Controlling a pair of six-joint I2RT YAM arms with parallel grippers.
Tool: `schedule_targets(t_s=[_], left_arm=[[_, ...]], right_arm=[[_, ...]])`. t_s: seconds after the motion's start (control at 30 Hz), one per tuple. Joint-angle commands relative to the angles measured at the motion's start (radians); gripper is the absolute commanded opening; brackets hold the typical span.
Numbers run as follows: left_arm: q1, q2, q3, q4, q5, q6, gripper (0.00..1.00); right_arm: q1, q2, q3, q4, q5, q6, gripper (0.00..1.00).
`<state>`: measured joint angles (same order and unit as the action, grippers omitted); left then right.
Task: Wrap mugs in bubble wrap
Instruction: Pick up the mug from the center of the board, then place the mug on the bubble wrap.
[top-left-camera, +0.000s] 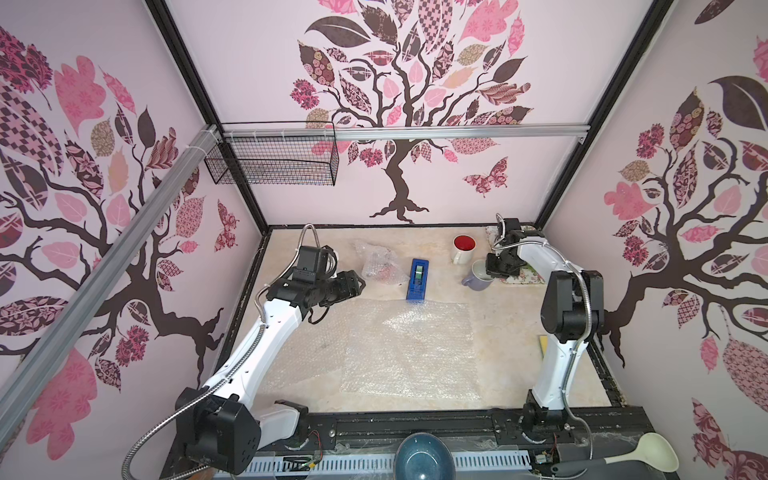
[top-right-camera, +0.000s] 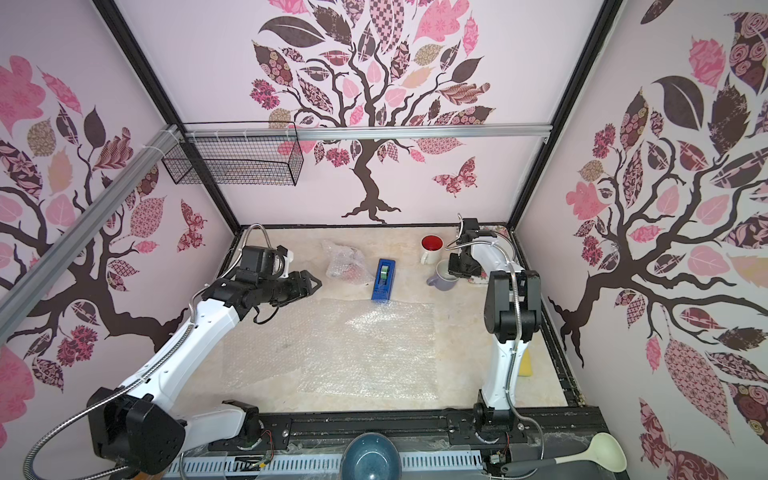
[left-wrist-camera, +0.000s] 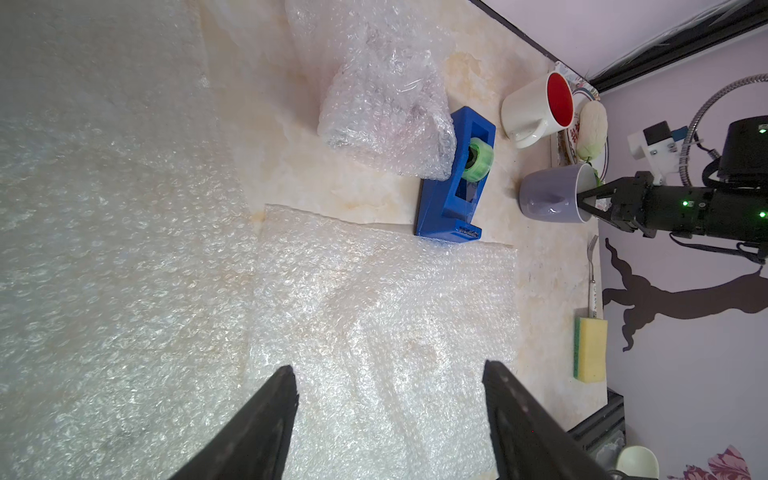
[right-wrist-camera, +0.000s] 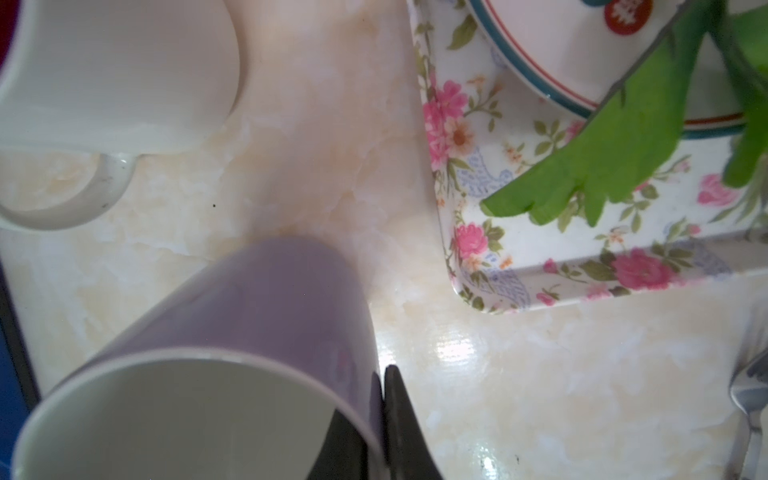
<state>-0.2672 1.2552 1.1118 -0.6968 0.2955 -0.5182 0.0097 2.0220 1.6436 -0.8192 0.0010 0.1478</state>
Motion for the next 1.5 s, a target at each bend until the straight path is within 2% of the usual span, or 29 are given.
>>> schedule_targets(t_s=[0.0, 0.07, 0.13, 0.2, 0.3, 0.37, 0.43, 0.6, 0.73, 0.9, 1.07, 1.4, 1.47], left_arm=[[0.003, -0.007, 0.049, 0.006, -0.024, 0.032, 0.72], [0.01, 0.009, 0.074, 0.027, -0.025, 0.009, 0.73], [0.017, 0.035, 0.097, 0.061, -0.005, -0.015, 0.73], [0.018, 0.062, 0.107, 0.095, -0.008, -0.037, 0.74], [0.046, 0.096, 0.089, 0.129, 0.002, -0.085, 0.74], [0.071, 0.098, 0.07, 0.13, 0.008, -0.09, 0.74], [0.095, 0.086, 0.059, 0.108, -0.001, -0.074, 0.74], [0.107, 0.033, 0.02, 0.047, -0.053, -0.024, 0.74], [0.106, -0.009, -0.045, 0.032, -0.06, -0.021, 0.74], [0.107, -0.024, -0.099, 0.042, -0.07, -0.028, 0.74], [0.107, -0.014, -0.107, 0.055, -0.07, -0.024, 0.74], [0.105, 0.001, -0.111, 0.063, -0.061, -0.014, 0.74], [0.105, 0.005, -0.111, 0.065, -0.059, -0.013, 0.74]], right_arm=[[-0.001, -0.182, 0.038, -0.076, -0.007, -0.046, 0.0], [0.006, -0.329, -0.02, -0.074, -0.037, -0.081, 0.0], [0.05, -0.474, -0.097, -0.043, -0.128, -0.1, 0.0], [0.178, -0.541, -0.115, -0.079, -0.127, -0.121, 0.0], [0.451, -0.537, -0.131, -0.172, -0.083, -0.141, 0.0], [0.608, -0.536, -0.188, -0.146, -0.071, -0.14, 0.0], [0.679, -0.516, -0.225, -0.134, -0.039, -0.143, 0.0], [0.719, -0.474, -0.275, -0.113, -0.048, -0.142, 0.0], [0.734, -0.408, -0.263, -0.135, -0.038, -0.08, 0.0], [0.807, -0.372, -0.272, -0.114, -0.002, -0.03, 0.0], [0.862, -0.346, -0.301, -0.055, 0.036, -0.096, 0.0], [0.863, -0.258, -0.273, -0.013, 0.118, -0.178, 0.0], [0.863, -0.239, -0.26, -0.003, 0.098, -0.178, 0.0]])
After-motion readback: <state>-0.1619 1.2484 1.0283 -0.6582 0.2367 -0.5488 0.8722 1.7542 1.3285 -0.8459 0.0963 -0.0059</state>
